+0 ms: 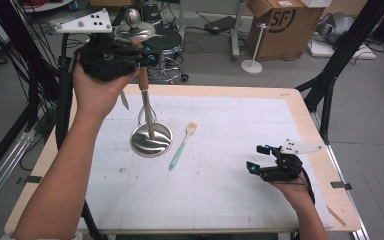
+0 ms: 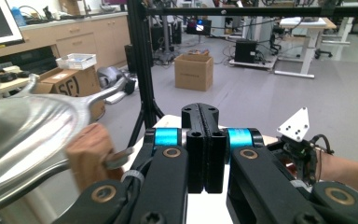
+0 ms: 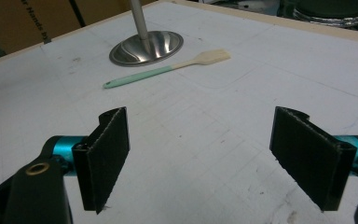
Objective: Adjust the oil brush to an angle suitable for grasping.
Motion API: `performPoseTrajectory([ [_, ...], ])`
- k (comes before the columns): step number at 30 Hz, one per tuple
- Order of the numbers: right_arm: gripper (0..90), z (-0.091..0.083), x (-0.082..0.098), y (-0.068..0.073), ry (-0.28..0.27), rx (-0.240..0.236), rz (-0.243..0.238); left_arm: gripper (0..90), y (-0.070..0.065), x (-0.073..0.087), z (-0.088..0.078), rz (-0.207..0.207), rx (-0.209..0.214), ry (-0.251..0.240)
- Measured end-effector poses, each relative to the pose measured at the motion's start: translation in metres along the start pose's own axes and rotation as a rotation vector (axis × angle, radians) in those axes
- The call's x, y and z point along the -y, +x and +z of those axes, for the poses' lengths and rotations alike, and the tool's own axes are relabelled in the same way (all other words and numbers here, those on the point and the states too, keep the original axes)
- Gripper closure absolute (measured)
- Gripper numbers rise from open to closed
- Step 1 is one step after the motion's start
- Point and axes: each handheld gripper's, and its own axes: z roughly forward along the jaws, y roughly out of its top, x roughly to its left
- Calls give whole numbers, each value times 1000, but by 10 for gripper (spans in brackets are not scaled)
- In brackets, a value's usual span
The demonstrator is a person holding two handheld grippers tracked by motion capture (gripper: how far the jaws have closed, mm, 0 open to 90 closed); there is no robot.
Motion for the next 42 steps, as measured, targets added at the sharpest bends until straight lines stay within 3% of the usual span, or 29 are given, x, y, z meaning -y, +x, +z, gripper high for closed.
performPoseTrajectory([
  [27,195,2,0,1,8,-1,-2,896,8,10,-33,-29,-62,-42],
  [42,196,3,0,1,10,-3,-3,867,-5,23,-21,-21,-1,-27],
])
